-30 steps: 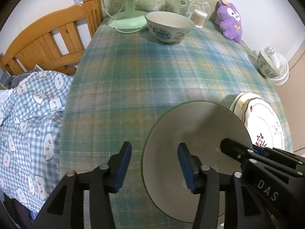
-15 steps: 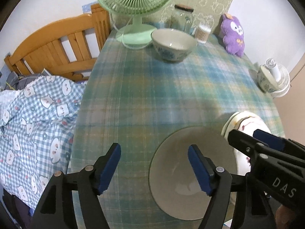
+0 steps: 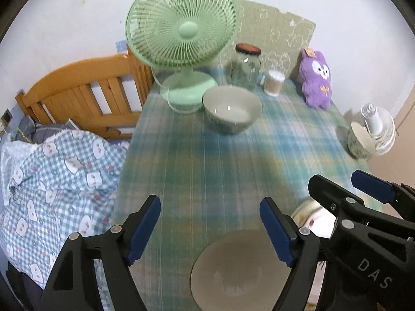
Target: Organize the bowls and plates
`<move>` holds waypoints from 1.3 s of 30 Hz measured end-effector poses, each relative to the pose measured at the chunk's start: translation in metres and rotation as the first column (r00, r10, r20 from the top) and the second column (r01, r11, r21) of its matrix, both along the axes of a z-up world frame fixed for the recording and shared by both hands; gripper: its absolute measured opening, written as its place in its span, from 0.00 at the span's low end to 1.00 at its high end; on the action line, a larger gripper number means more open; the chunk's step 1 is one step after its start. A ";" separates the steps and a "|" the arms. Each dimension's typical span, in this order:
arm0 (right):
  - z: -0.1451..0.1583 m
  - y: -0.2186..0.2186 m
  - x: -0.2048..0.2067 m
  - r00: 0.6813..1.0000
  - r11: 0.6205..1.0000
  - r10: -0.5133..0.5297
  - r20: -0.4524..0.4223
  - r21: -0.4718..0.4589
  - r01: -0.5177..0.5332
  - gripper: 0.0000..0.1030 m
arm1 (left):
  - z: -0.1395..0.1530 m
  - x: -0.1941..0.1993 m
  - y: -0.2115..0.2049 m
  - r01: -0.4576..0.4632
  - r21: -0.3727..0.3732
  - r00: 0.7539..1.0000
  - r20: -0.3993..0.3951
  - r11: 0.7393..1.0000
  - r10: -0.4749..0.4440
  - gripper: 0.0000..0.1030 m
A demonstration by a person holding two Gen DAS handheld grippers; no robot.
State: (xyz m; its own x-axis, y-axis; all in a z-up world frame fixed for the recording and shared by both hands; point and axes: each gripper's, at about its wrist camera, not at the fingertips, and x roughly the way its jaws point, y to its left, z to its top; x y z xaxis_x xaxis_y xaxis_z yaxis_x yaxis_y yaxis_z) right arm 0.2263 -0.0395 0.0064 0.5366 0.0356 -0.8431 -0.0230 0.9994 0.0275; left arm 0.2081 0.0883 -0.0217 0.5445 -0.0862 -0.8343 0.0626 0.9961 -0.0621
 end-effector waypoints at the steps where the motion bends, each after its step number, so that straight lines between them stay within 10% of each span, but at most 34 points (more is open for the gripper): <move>1: 0.003 -0.001 0.004 1.000 1.000 0.001 0.008 -0.002 -0.001 0.66 | 0.002 0.003 0.000 -0.002 -0.001 1.000 0.006 1.000 0.002 0.78; 39: -0.065 -0.020 0.195 0.999 1.000 -0.029 0.035 0.009 0.029 0.66 | -0.055 0.179 -0.024 -0.072 0.033 0.996 0.046 0.997 0.071 0.60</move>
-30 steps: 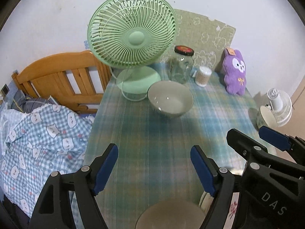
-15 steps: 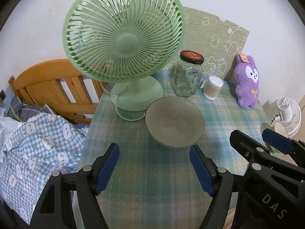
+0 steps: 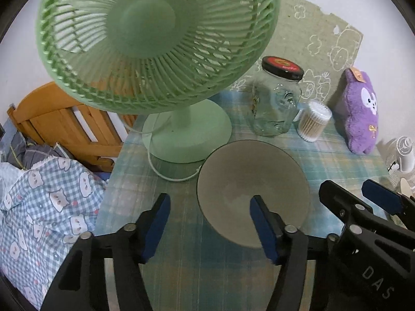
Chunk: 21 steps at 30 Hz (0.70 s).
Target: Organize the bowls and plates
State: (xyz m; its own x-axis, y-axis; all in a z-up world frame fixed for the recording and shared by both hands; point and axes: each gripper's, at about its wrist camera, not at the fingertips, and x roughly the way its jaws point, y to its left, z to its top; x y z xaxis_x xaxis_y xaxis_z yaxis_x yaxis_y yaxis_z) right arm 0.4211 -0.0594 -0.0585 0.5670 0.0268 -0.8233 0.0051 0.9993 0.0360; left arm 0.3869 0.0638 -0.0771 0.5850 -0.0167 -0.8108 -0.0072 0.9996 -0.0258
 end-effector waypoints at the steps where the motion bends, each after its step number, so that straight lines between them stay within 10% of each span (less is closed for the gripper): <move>1: -0.002 0.000 0.004 1.000 1.000 0.002 -0.001 -0.001 -0.002 0.66 | -0.002 0.003 0.000 -0.002 0.001 1.000 -0.001 1.000 0.002 0.60; 11: -0.031 0.008 0.032 0.999 1.000 0.019 -0.039 0.010 -0.019 0.58 | -0.030 0.029 0.008 -0.023 -0.011 0.999 -0.045 1.000 0.022 0.45; 21: -0.052 0.022 0.050 0.996 0.999 0.047 -0.075 0.018 -0.046 0.29 | -0.050 0.041 0.009 -0.016 -0.013 0.996 -0.085 1.000 0.015 0.29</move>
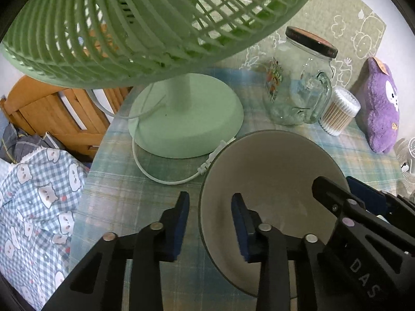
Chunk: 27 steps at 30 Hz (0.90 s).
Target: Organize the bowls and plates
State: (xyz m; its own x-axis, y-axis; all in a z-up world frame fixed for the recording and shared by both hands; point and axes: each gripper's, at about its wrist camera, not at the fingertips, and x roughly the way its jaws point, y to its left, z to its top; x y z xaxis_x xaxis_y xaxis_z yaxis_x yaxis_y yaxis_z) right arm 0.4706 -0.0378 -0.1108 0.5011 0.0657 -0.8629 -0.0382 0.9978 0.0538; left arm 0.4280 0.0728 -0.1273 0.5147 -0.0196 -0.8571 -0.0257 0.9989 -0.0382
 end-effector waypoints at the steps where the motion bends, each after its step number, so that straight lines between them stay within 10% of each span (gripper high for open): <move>1: -0.002 0.001 0.001 1.000 1.000 0.003 -0.005 0.004 -0.003 0.28 | -0.001 0.000 -0.001 0.000 0.002 1.000 -0.002 1.000 0.000 0.26; 27: 0.018 -0.005 -0.025 0.999 0.999 -0.033 0.014 -0.023 0.033 0.19 | 0.016 -0.020 -0.008 0.013 0.017 1.000 0.017 1.000 -0.014 0.16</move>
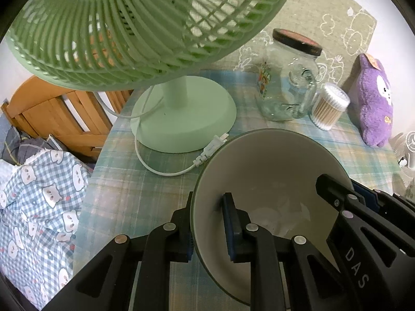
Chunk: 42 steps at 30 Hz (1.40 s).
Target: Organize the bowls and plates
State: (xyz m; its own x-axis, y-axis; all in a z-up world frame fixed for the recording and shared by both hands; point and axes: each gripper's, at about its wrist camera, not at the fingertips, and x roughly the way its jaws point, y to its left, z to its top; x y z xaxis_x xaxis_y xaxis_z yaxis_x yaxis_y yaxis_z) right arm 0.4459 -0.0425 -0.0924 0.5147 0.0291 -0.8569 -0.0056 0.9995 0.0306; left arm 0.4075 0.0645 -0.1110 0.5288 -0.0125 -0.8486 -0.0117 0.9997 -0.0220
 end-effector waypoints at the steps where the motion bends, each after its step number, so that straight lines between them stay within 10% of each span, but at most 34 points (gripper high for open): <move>1: 0.003 0.000 -0.003 1.000 1.000 -0.001 0.004 -0.001 0.001 0.19 | 0.003 -0.003 0.000 0.000 0.000 1.000 0.004 1.000 0.000 0.16; 42: 0.126 0.017 -0.197 0.990 0.999 -0.047 0.129 -0.007 0.049 0.19 | 0.112 -0.169 0.018 0.039 -0.038 0.993 0.116 0.999 -0.035 0.17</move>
